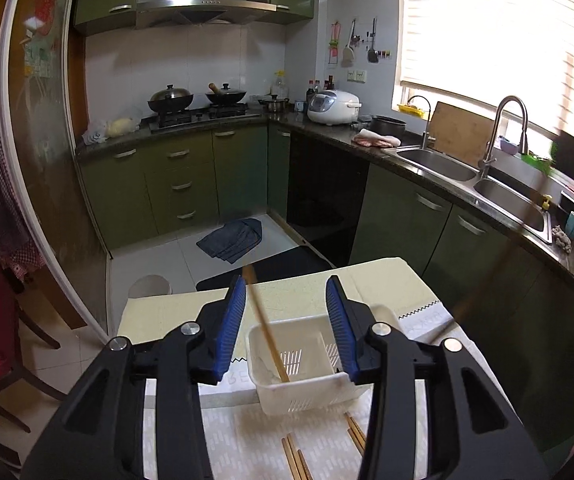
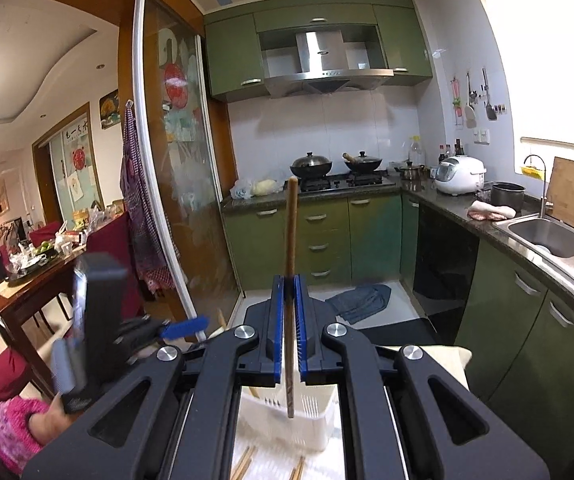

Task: Organize utensils
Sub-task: 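Raise the chopstick upright into the caddy with the left gripper while the right does likewise, then grasp another wooden chopstick with the left gripper while the right gripper grasps one too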

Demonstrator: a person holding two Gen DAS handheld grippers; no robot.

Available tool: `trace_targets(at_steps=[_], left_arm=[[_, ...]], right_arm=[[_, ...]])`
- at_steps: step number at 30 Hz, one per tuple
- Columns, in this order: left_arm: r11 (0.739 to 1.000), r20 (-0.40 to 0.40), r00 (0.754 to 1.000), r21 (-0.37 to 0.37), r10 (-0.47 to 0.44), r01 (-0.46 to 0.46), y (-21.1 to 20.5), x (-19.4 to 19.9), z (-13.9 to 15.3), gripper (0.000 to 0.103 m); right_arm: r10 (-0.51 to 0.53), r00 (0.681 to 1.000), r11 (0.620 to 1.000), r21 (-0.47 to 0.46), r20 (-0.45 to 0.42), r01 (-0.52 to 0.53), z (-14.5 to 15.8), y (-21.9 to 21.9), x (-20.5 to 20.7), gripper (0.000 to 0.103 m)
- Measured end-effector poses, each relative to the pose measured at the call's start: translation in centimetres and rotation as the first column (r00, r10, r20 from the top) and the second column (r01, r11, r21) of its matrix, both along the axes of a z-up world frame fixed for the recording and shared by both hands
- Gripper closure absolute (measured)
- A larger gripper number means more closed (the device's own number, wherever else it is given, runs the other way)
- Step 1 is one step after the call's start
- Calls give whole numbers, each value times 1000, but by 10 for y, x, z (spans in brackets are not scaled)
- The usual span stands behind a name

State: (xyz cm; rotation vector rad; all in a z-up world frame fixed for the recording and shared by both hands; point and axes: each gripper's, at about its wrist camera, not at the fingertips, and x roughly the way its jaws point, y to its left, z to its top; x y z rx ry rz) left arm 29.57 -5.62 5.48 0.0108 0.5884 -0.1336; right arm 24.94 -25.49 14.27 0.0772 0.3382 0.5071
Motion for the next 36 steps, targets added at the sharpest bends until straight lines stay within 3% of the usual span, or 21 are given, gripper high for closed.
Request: trace_targets(at_steps=[5,13,18,23,25,30,36], left_arm=[[1000,-7,1000,-7,-8,8,7,-18,2,63],[1000,-51,999,8,-19,19,18,-40,-7,63],[1000,-90,996,13,-23,25,15,-50,-16,63],[999,-156,987,24,-25,29,11,-60,-34,63],[999,-199,980,22,-20,25,12,-64,-45,63],[1000,-359,933,12,-14,20,19,-70,-93,63],[999,-508,861,32,24,-9,23,-62,-150,63]], right_arm=[[-25,999,999,-26,-34,24,-15,19,39,97],[-53,991,996,-72,-126,45,-74,35,77,96],[-51,986,995,-91,-157,36,-93,35,76,95],[-38,989,997,-76,-143,27,-88,24,52,95],[-22,990,998,-66,-141,13,-85,17,35,86],[0,985,995,-97,-172,-17,-98,-9,-19,83],[-10,944,981,-187,-329,-54,-161,-35,-58,74]])
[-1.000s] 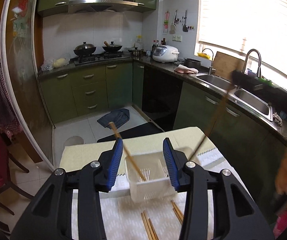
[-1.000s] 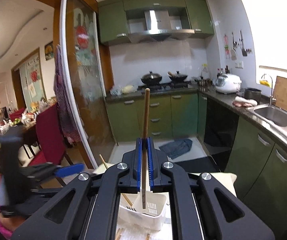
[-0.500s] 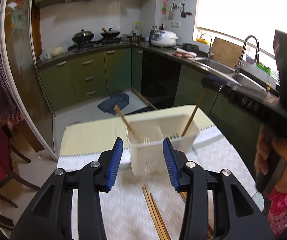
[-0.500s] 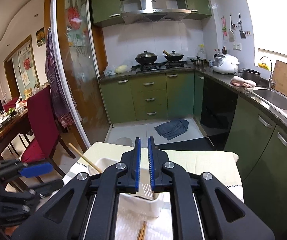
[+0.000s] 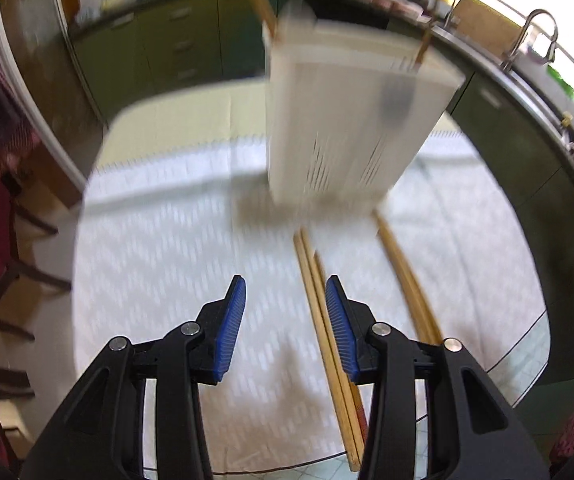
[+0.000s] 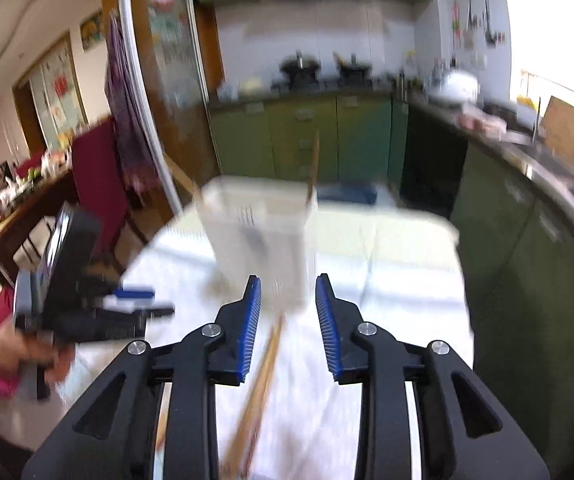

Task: Organize utensils
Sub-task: 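Grasp another wooden chopstick with the left gripper while the right gripper grasps one too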

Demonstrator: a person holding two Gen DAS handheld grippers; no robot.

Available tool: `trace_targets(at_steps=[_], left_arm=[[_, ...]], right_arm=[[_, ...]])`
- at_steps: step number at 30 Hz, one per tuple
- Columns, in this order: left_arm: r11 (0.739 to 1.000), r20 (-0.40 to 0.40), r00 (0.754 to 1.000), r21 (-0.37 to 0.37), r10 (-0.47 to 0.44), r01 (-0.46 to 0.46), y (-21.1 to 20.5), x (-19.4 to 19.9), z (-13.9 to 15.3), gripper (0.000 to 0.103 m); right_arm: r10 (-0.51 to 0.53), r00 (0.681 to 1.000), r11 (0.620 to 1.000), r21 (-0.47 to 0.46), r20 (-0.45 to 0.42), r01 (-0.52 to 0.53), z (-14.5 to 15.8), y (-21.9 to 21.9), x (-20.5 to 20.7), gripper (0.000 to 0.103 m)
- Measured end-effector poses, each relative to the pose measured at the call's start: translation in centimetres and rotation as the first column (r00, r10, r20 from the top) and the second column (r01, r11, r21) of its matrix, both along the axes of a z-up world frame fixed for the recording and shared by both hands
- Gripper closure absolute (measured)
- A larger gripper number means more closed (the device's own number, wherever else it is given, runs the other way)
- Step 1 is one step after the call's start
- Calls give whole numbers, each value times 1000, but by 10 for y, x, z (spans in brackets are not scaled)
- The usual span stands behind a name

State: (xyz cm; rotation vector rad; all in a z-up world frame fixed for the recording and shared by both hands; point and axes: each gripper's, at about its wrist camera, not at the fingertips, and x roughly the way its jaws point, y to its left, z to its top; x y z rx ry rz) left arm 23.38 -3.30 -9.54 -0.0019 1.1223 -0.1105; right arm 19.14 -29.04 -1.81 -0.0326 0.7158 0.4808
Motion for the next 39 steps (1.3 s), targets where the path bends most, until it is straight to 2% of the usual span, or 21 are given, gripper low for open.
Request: trace_targets(at_steps=[4,7,11,13,20,23,25,26,33,39], left_arm=[[999,-58,998,35,9,-7,-10,9,-24,63],[998,-99,995,62,29,-23,-15,16,-42,63],[995,-128,991,93,38,-27,-18,21,-55,63],[996,-142,989,85,36,-24,-21,23,-59,63],[995,-169,985,100,35,-18,-30,27,-70,64],[995,-177,984,99,26,-8,-32,28,-70,74],[995,-185,983,99,11,8,-38,28,-71,89],[995,-188,982,103,4,16,-39,28,-71,90],[994,-187,982,106,-4,25,-38,26,-71,90],[995,-189,982,95,-23,42,-25,27,-72,90]], right_arm=[[-6,990,998,-60,-141,-3,-57,-6,-5,74],[-17,977,998,-56,-213,6,-83,-12,-2,74],[-24,972,998,-61,-233,10,-92,-20,3,74],[-19,971,998,-63,-237,5,-94,-20,5,74],[2,965,995,-98,-261,-29,-93,-2,19,74],[25,950,991,-121,-310,-65,-103,14,29,74],[41,935,987,-130,-353,-93,-113,28,38,74],[47,928,986,-132,-369,-103,-117,34,42,74],[35,890,974,-183,-454,-131,-144,64,71,74],[13,882,967,-218,-470,-131,-152,70,76,74]])
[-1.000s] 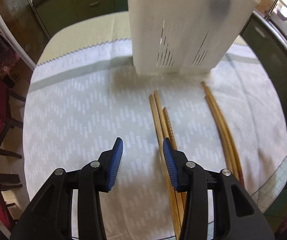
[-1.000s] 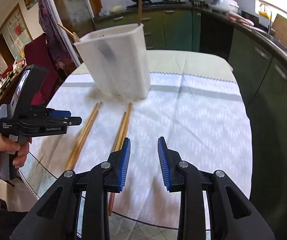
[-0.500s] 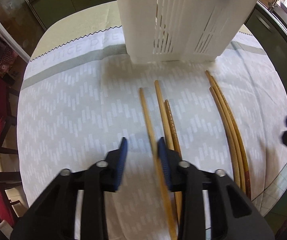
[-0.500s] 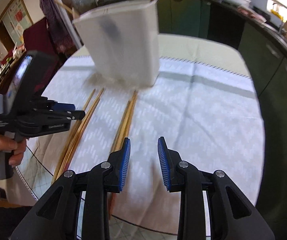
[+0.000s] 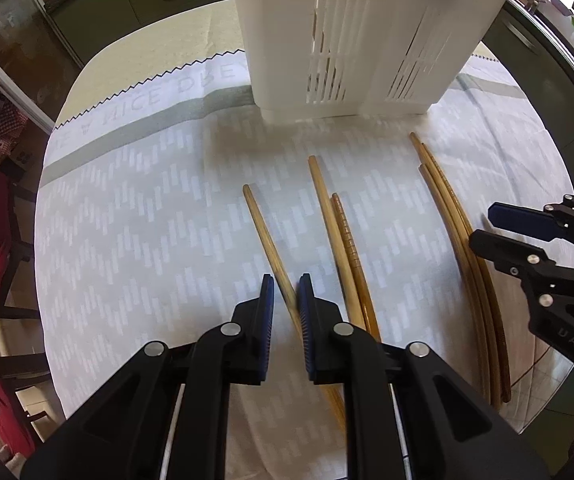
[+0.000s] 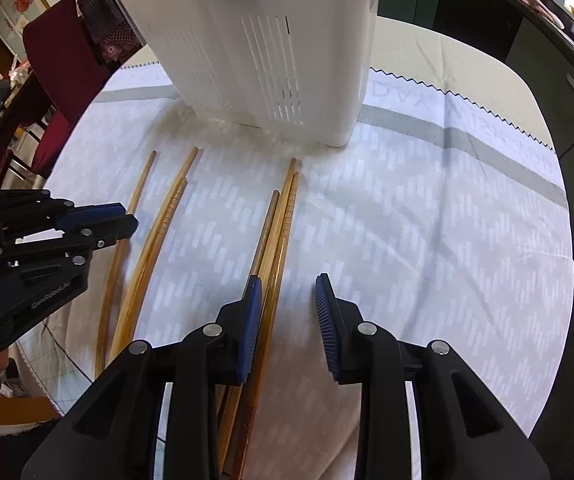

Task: Organize utensils
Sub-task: 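Grasp another wooden chopstick with the left gripper while the right gripper grasps one too, then lift the chopsticks upright over the white caddy with both grippers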

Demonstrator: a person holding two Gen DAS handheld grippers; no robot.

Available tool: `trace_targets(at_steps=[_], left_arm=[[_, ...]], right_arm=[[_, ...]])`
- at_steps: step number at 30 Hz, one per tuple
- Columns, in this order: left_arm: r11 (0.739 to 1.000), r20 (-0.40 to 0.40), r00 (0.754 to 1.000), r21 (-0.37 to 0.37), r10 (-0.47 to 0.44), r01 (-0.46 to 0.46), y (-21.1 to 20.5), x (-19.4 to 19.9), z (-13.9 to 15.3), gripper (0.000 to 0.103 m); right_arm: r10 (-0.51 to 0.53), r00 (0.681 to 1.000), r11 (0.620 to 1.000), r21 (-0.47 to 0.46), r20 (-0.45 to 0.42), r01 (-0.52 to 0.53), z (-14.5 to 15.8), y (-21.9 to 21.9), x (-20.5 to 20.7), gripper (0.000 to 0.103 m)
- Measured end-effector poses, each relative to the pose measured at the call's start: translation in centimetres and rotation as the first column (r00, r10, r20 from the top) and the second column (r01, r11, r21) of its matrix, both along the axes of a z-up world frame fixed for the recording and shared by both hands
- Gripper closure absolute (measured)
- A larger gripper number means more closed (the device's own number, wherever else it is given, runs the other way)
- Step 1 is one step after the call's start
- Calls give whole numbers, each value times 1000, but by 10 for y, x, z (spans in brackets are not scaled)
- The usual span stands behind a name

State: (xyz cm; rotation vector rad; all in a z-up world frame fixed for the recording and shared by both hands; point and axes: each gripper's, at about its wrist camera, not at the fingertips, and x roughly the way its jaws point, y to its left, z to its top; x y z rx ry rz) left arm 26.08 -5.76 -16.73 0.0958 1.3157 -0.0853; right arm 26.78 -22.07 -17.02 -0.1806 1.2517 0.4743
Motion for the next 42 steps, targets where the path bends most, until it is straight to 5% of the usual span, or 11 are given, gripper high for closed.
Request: trace_targets(at_steps=[10,22,32,42], left_arm=[[1000,-29,1000,-10,9,-9,12,0,2,90],[999,-66,997,-28,40,-42,31,9,-1,90],[998,-4,999,-50,42,-42,21,11,9,97],[994,184,982,-111,42,-22,25,-12,71,98]], right_arm=[[12,1000,995,-97,3,-12,-5,13,2,76],[19,1000,996,-90,-7,-19,-8,29,16,96],[-35,996,999,32,85,33,27,-2,2,96],[-164,953,962,256,256,97,80,-57,-40,96]])
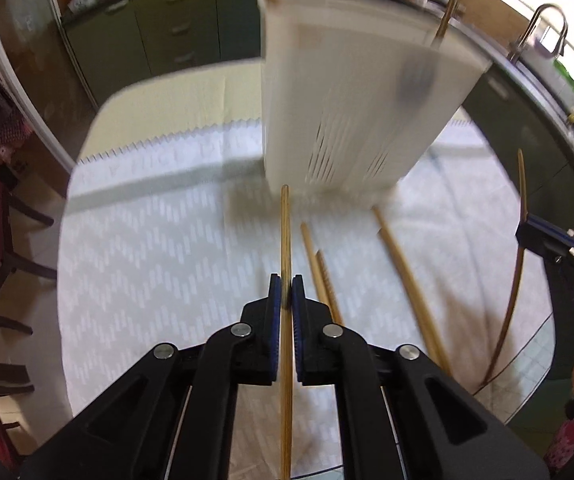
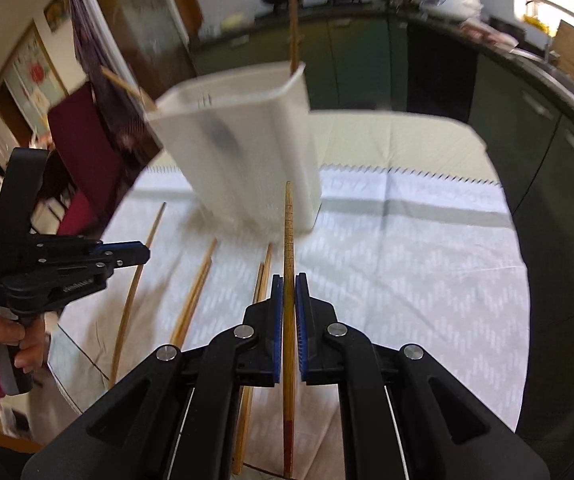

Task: Organize utensils
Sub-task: 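Lift the chopsticks upright over the white caddy with both grippers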

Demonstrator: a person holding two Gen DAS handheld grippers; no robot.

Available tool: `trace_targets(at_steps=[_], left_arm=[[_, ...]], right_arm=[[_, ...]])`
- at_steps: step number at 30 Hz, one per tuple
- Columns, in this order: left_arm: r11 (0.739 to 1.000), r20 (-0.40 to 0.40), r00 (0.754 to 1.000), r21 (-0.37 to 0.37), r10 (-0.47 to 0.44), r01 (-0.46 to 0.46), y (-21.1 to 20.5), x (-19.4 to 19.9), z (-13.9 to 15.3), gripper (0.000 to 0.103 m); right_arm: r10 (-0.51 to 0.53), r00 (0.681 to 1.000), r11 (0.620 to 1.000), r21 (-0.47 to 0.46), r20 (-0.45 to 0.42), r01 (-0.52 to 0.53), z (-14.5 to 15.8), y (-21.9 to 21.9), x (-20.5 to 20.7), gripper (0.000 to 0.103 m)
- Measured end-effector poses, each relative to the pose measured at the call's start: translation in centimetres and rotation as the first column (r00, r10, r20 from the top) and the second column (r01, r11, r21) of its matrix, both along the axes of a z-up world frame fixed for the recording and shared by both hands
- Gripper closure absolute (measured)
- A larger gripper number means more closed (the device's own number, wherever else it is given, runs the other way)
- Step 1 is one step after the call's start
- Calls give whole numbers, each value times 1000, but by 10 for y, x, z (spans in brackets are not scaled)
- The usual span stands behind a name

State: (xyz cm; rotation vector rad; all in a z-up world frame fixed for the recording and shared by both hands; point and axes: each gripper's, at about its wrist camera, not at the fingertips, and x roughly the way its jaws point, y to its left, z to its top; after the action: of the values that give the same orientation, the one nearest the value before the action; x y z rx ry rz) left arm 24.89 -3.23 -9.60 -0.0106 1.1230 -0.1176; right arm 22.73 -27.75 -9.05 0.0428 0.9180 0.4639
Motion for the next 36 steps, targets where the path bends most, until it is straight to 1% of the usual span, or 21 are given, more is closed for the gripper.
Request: trace_targets(at_steps=[3,6,7,10,12,15,18,21,26,30,36], left_arm=[[1000,98,995,-20,3,-1,-2,-14,24,98],[1000,207,978,-30,10,-4,-7,-24,51,98],[999,232,973,-38,10,-2,-8,-28,55,98],[999,291,957,-52,14,1,-10,-39,66,98],[999,313,950,-53,13,4,-8,-46,68,98],[999,340,940,-53,8,11,-8,-59,72,98],[998,360,933,-65,7,18,-5,-68,72,98],[998,378,926,-60,-4,29,-6,-79,75,98],[998,401,916,-46,-21,43,-6,-96,80,98],[997,405,914,-54,-23,50,-4,-102,82,98],[998,432,902,-47,-23,48,-4,-110,87,98]], right_arm=[[-41,995,998,51,85,37,8,-17,-15,96],[-86,981,993,100,172,70,19,-32,-31,96],[-100,975,989,124,200,76,20,-36,-37,96],[-115,967,987,138,229,85,22,-45,-49,96],[-117,965,987,139,236,85,25,-49,-58,96],[-122,955,987,136,270,87,29,-52,-70,96],[-129,937,987,130,326,91,38,-53,-82,96],[-126,933,987,140,336,83,42,-52,-86,96],[-109,919,991,109,379,73,44,-47,-98,96],[-98,915,993,97,390,65,47,-46,-109,96],[-83,912,994,97,401,48,54,-46,-115,96]])
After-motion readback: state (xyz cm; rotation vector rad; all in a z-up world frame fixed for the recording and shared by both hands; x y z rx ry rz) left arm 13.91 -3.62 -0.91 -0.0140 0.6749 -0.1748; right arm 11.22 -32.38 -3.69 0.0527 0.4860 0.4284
